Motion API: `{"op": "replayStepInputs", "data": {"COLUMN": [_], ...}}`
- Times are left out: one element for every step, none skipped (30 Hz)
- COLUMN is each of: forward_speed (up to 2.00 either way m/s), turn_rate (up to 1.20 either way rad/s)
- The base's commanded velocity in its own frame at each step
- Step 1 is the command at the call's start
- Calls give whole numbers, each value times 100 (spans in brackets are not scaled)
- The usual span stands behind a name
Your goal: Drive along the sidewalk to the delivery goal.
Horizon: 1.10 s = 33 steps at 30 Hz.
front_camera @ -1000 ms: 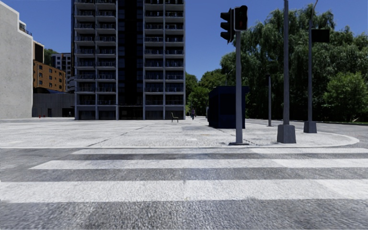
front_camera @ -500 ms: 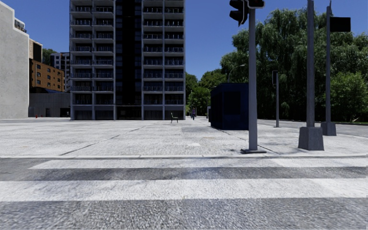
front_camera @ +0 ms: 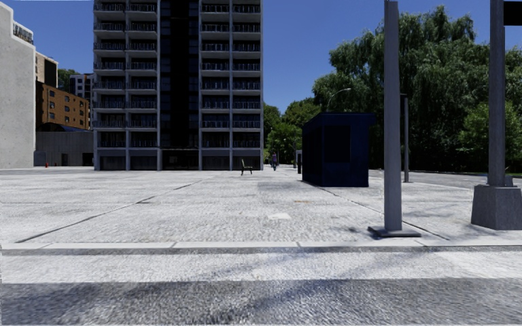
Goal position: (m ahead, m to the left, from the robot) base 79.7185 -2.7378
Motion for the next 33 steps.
{"op": "replayStepInputs", "data": {"forward_speed": [200, 200, 200, 200, 200, 200, 200, 200, 200, 200, 200, 200, 200, 200, 200, 200, 200, 200, 200, 200, 200, 200, 200, 200, 200, 200, 200, 200, 200, 200, 200, 200, 200], "turn_rate": [0, 0, 0, 0, 0, 7, 19, 23, 23, 19, 1, 0, 0, 0, 0, 0, 0, 0, 0, 0, 0, 0, 0, 0, 0, 0, 0, 0, 0, 0, 0, 0, 0]}}
